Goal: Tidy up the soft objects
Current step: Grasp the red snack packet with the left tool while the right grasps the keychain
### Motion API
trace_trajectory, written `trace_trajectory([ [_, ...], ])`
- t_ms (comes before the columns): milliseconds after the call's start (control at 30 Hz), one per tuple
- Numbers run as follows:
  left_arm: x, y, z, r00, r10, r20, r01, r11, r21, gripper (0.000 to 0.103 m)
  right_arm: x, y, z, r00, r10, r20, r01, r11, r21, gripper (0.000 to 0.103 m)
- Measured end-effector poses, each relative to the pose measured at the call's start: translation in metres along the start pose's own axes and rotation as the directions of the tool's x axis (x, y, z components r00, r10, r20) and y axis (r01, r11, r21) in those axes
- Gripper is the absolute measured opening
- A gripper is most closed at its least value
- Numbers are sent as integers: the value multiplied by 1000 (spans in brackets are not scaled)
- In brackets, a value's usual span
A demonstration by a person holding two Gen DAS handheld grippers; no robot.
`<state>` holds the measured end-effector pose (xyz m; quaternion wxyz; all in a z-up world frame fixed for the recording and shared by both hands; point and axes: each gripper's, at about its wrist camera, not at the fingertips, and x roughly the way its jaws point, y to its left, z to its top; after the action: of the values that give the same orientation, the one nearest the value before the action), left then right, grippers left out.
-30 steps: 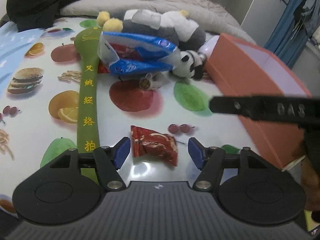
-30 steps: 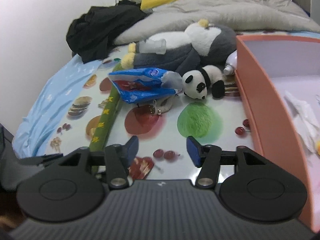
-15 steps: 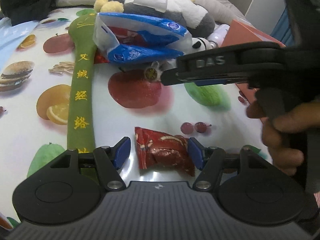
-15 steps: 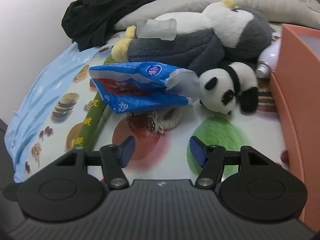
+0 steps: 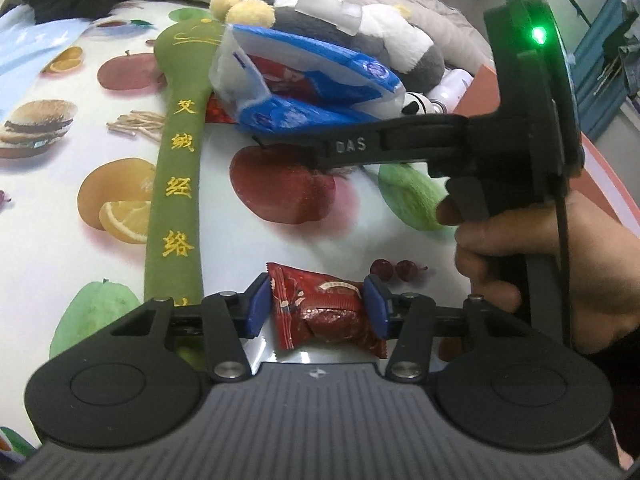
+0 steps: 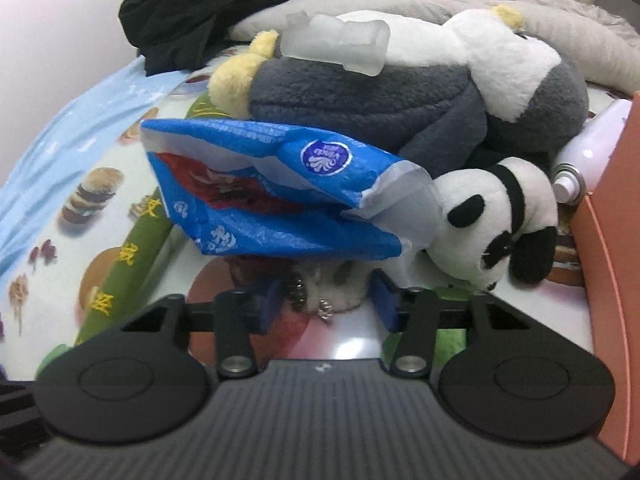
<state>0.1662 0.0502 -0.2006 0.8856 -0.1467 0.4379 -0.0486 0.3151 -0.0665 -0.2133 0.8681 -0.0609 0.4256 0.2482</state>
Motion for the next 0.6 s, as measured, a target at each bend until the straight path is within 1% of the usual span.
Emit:
trace_trajectory([
  [67,-1,2,0,1000,-2,3,2,1000,-11,53,-2,-1,-1,1000,-5,-6,5,1000,0,36],
  [133,-2,2,-1,1000,0,7,1,1000,-13,52,-5,-2,-3,1000,-7,-10,7,1000,6,34],
  [300,-7,1,-3,1000,6,15,-6,1000,-13,50,-20,-4,-15,1000,-12,-22,12,1000,13,34],
  [600,-18,-3,-14,1000,3,25,-3,1000,-24,46,-60,-9,-47,997,-43,-64,45,999,26,33],
])
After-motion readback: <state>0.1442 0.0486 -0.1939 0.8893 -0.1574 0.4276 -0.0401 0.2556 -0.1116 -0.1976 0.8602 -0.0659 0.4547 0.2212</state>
